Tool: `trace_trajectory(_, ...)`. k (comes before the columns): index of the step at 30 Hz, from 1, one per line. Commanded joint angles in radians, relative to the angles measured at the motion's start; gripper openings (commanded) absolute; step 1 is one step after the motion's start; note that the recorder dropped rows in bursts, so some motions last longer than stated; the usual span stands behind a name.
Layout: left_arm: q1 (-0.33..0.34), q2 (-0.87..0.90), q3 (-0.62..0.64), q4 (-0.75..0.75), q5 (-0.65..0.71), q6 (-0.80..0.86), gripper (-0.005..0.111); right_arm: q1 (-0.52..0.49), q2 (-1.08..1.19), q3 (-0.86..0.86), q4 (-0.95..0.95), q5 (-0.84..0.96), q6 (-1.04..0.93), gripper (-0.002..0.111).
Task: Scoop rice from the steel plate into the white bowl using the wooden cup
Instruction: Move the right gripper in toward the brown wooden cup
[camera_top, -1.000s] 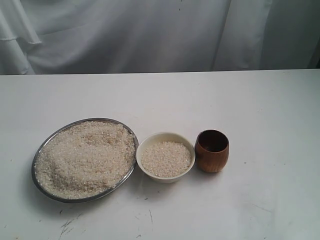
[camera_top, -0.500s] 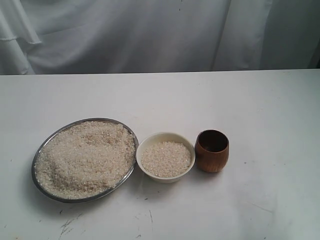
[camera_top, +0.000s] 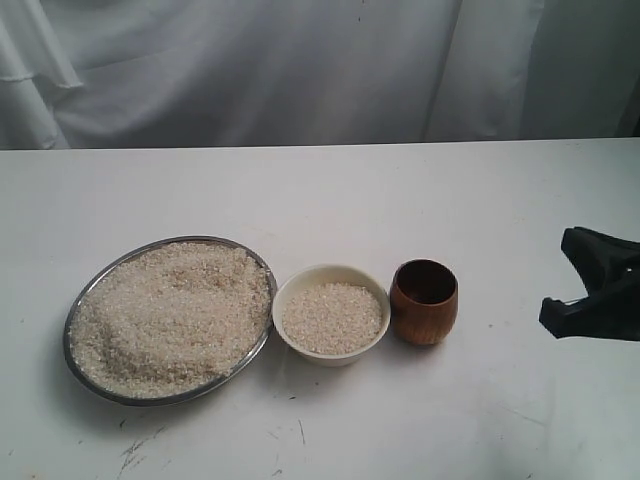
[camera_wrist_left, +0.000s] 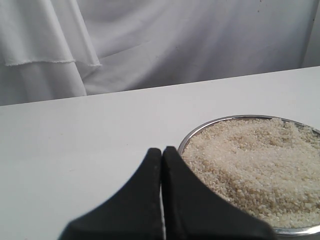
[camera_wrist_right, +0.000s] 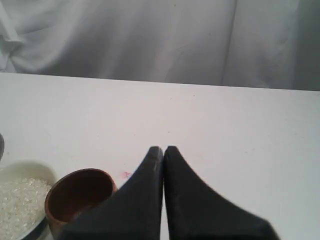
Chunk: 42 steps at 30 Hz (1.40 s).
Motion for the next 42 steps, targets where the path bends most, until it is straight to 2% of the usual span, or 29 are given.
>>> trace_trajectory(1,-0.007,0.008,-0.003,-0.001,-0.010,-0.002,0.000,0.008,0.002,0.006,-0.018,0.063,-0.031,0.000)
trace_trajectory(6,-0.007,0.008,-0.003,-0.001,-0.010,-0.005,0.000,0.008,0.002,0.006,-0.031,0.186,-0.030,0.009)
trace_trajectory(11,-0.007,0.008,-0.003,-0.001,-0.010,-0.005,0.000,0.008,0.006,0.006,-0.211,0.136,0.068,0.035)
trace_trajectory(16,-0.007,0.008,-0.003,-0.001,-0.010,-0.003,0.000,0.008,0.077,0.006,-0.228,0.030,0.125,0.061)
trace_trajectory(20,-0.007,0.008,-0.003,-0.001,-0.010,-0.003,0.000,0.008,0.190,0.006,-0.267,-0.138,0.153,0.062)
trace_trajectory(25,-0.007,0.008,-0.003,-0.001,-0.010,-0.003,0.000,0.008,0.322,0.006,-0.452,-0.186,0.076,0.059)
trace_trajectory(28,-0.007,0.008,-0.003,-0.001,-0.010,-0.005,0.000,0.008,0.389,0.006,-0.447,-0.249,0.016,0.059)
trace_trajectory(36,-0.007,0.008,-0.003,-0.001,-0.010,-0.002,0.000,0.008,0.426,0.006,-0.398,-0.247,-0.118,0.060)
trace_trajectory(40,-0.007,0.008,-0.003,-0.001,-0.010,-0.002,0.000,0.008,0.427,0.006,-0.409,-0.233,-0.001,0.060)
trace_trajectory(42,-0.007,0.008,-0.003,-0.001,-0.010,-0.002,0.000,0.008,0.444,0.001,-0.406,-0.219,-0.046,0.067)
